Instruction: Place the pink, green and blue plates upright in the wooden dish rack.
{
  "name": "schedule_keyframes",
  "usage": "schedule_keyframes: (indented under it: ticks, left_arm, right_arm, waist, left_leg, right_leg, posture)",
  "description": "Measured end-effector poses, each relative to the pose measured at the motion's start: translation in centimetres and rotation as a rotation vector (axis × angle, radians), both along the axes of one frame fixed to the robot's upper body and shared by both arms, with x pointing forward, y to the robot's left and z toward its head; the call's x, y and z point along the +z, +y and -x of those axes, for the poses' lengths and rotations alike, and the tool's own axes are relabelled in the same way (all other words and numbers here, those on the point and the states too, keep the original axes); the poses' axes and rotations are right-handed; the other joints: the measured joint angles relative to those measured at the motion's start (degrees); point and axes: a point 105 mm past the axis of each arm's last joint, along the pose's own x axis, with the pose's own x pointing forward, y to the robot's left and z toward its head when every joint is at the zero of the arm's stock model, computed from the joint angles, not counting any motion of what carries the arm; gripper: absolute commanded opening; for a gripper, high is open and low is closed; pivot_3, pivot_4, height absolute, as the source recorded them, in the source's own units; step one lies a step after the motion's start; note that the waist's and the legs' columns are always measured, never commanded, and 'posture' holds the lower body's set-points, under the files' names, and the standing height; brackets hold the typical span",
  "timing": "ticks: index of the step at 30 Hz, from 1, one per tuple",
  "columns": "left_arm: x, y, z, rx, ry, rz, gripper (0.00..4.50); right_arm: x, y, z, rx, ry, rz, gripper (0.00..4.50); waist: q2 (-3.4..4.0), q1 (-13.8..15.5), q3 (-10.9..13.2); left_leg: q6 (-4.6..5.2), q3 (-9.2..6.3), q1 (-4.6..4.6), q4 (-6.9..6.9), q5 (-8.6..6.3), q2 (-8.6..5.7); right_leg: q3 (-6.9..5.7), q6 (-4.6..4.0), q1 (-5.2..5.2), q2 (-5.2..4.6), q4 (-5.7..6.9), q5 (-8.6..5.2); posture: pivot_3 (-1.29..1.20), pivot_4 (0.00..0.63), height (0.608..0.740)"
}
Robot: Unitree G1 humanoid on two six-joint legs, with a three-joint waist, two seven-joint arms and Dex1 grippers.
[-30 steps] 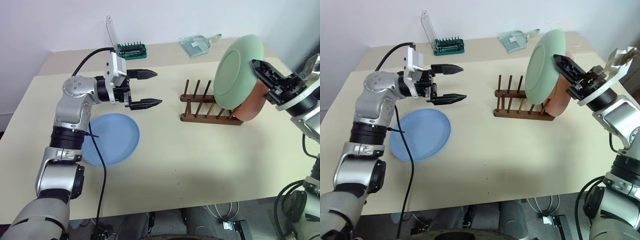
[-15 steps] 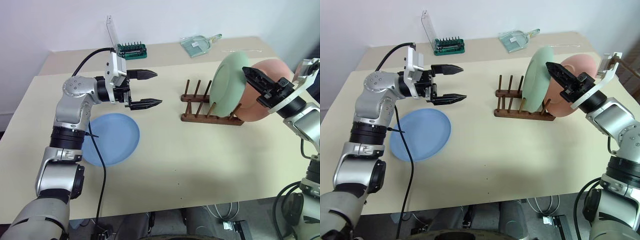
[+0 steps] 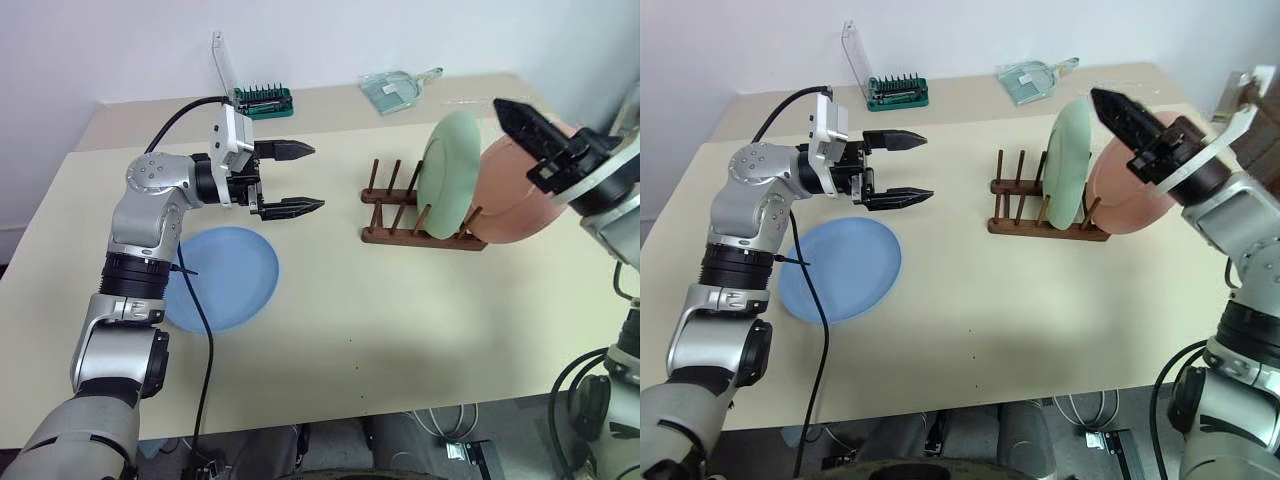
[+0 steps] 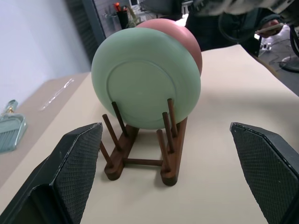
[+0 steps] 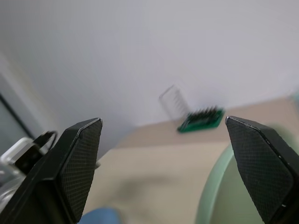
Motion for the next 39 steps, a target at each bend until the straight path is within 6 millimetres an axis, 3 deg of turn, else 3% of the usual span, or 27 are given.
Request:
schedule_keyframes:
  ticks: [4,7,9,11,15,18,22,25,32,39]
  left_arm:
    - [-0.1,0.1,-0.3,0.021,0.034,-0.005,4.50]
    - [-0.5,1.5,-1.5,0.118,0.101,-0.064,4.50]
    - [-0.9,3.5,-2.9,0.252,0.122,-0.135,4.50]
    - [-1.5,5.5,-4.4,0.392,0.150,-0.214,4.50]
    - [-3.8,9.9,-5.7,0.615,0.287,-0.349,4.50]
    - [-4.8,13.3,-5.3,0.744,0.433,-0.429,4.50]
    - [-3.9,16.8,-4.9,0.920,0.564,-0.471,4.50]
    - [-4.9,19.8,-3.9,1.064,0.711,-0.521,4.50]
    - [-7.1,20.3,-1.8,1.069,1.030,-0.529,4.50]
    - [-9.0,20.6,0.0,1.058,1.196,-0.596,4.50]
  right_arm:
    - [1.2,-0.6,0.7,-0.024,-0.099,0.024,4.29]
    - [1.3,1.3,3.6,0.080,-0.199,0.223,4.29]
    - [-0.5,3.5,5.5,0.208,-0.201,0.386,4.29]
    - [-2.3,5.0,6.9,0.337,-0.171,0.443,4.29]
    - [-2.8,6.6,8.6,0.491,-0.178,0.461,4.29]
    - [-3.1,7.0,9.0,0.535,-0.180,0.466,4.29]
    - [-3.9,7.3,8.6,0.560,-0.153,0.448,4.29]
    - [-3.8,7.5,8.3,0.570,-0.159,0.423,4.29]
    - [-4.3,8.0,7.6,0.577,-0.151,0.405,4.29]
    - [-4.5,8.0,7.4,0.568,-0.142,0.389,4.29]
  waist:
    - [0.00,-0.1,0.0]
    - [0.00,-0.1,0.0]
    - [-0.05,-0.2,0.0]
    - [-0.06,-0.3,0.0]
    - [-0.07,-0.2,0.0]
    - [-0.18,-0.2,0.0]
    - [-0.26,0.0,0.0]
    - [-0.26,-0.2,0.0]
    - [-0.32,-0.2,0.0]
    - [-0.35,-0.3,0.0]
  left_leg:
    - [0.00,0.01,0.00,-0.01,0.00,0.00]
    - [0.00,0.00,0.00,-0.04,0.00,0.03]
    - [0.01,0.04,0.04,-0.03,0.00,0.04]
    - [0.02,0.15,0.08,0.03,-0.01,0.04]
    - [0.03,0.15,0.10,0.03,-0.02,0.05]
    - [0.06,0.15,0.02,0.04,-0.04,0.05]
    - [0.07,0.15,0.00,0.08,-0.04,0.04]
    - [0.07,0.16,0.05,0.06,-0.04,0.04]
    - [0.10,0.16,-0.02,0.12,-0.06,0.03]
    - [0.10,0.17,-0.02,0.13,-0.06,0.03]
  right_leg:
    - [0.00,0.00,-0.02,0.01,0.01,0.00]
    - [-0.01,0.00,-0.06,0.07,0.02,0.00]
    - [-0.01,0.01,-0.03,0.08,0.02,0.00]
    - [0.01,0.04,0.04,0.05,0.01,0.07]
    - [-0.01,0.04,0.04,0.05,0.02,0.09]
    - [-0.02,0.04,-0.02,0.06,0.01,0.09]
    - [-0.04,0.04,-0.02,0.05,0.01,0.09]
    - [-0.04,0.04,-0.01,0.05,0.04,0.09]
    - [-0.06,0.04,-0.06,0.04,0.14,0.09]
    - [-0.06,0.04,-0.09,0.04,0.15,0.08]
  posture:
    - [0.00,0.150,0.740]
    - [0.00,0.150,0.740]
    - [0.00,0.150,0.740]
    - [0.00,0.150,0.740]
    - [0.00,0.150,0.740]
    - [0.00,0.150,0.740]
    - [0.00,0.150,0.740]
    - [0.00,0.150,0.740]
    - [0.00,0.150,0.740]
    - [0.00,0.150,0.740]
